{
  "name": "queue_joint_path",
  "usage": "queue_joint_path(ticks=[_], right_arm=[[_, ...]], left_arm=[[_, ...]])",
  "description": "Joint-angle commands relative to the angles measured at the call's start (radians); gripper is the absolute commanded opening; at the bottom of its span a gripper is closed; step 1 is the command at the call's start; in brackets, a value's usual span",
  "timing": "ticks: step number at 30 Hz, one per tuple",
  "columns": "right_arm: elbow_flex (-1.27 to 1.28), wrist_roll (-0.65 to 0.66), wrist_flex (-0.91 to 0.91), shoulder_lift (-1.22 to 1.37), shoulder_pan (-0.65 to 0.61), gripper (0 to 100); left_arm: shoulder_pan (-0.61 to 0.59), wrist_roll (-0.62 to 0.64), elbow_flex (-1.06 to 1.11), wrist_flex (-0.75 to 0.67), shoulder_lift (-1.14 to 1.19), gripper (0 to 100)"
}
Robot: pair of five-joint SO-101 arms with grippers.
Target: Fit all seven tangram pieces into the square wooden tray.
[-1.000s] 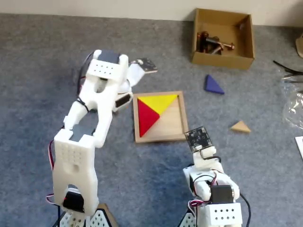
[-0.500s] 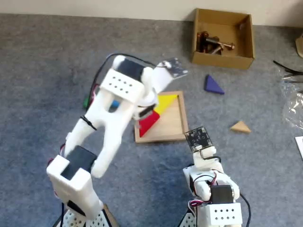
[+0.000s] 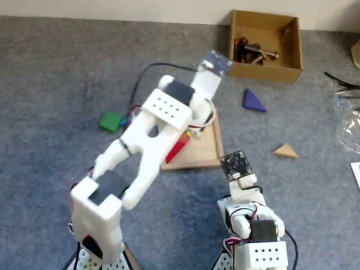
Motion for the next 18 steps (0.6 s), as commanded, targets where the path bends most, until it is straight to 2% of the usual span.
queue_joint_path(ticks=[1, 18], right_arm=[[0.119, -0.003, -0.030, -0.015, -0.012, 0.5], [0.119, -0.003, -0.030, -0.015, -0.012, 0.5]], left_arm=[[0.038, 0.018, -0.012, -0.110, 0.113, 1], [0.076, 0.014, -0.015, -0.253, 0.189, 1]])
